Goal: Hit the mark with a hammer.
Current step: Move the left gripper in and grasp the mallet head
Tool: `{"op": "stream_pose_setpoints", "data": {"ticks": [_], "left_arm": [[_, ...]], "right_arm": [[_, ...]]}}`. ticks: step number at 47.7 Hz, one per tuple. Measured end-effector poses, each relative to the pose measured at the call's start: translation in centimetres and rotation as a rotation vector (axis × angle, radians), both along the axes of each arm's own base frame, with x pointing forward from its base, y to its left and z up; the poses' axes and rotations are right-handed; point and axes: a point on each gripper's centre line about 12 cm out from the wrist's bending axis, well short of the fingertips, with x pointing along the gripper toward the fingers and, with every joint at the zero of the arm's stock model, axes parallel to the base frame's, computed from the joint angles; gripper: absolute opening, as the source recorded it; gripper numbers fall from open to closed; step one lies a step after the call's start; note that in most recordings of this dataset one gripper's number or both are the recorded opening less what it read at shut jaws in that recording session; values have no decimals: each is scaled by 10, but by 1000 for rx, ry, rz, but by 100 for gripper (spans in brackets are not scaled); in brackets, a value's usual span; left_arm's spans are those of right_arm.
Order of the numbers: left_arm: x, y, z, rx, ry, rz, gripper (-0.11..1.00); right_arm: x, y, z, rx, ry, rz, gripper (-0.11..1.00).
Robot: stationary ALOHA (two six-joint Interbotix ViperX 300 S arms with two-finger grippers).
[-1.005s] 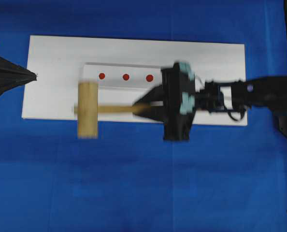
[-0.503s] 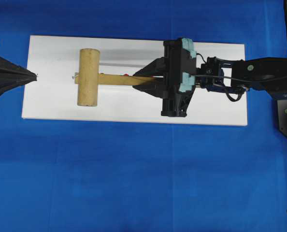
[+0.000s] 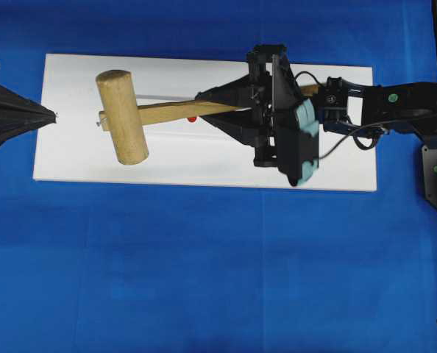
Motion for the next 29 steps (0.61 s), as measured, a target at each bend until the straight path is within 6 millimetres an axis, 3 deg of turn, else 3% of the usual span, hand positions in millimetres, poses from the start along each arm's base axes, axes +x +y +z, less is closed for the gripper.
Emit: {"op": "stream_pose_setpoints", "data": {"ticks": [13, 29], "left_arm": [[0, 0, -3, -8, 8, 2, 0], [0, 1, -3, -8, 9, 8, 0]], "right_arm": [[1, 1, 7, -211, -38, 28, 10], [1, 3, 9, -234, -49, 34, 10]]}}
